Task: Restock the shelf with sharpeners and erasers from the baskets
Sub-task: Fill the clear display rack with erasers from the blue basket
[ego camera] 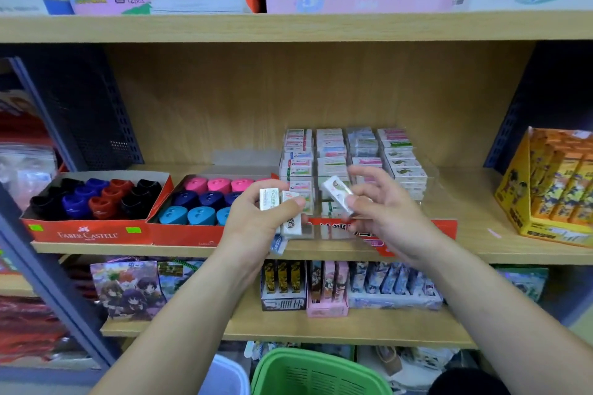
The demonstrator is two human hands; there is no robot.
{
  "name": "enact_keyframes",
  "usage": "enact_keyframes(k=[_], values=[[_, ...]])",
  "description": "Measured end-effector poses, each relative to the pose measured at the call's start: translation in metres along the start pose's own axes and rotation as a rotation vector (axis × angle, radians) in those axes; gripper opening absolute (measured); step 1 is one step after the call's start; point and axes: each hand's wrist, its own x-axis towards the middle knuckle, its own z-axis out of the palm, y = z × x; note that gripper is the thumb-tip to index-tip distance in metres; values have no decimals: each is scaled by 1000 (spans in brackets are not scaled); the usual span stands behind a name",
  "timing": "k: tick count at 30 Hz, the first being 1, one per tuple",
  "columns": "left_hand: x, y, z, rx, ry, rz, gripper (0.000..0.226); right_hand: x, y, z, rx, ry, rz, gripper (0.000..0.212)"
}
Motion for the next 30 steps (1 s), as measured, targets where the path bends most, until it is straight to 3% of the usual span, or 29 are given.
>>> enact_keyframes(k=[5, 9, 12, 21, 30], values=[[7, 5, 19, 61, 6, 29, 51, 14, -18, -75, -193, 387, -74, 17], [12, 4, 30, 125, -27, 61, 33, 33, -24, -113, -429, 492, -96, 19], [15, 3, 35, 136, -31, 63, 28, 40, -22, -123, -528, 474, -73, 18], [21, -4, 47, 158, -70, 65, 50, 21, -16, -128, -712, 381, -44, 7], [22, -6, 48, 139, -63, 63, 50, 17, -21, -131, -1011, 6, 37, 9]])
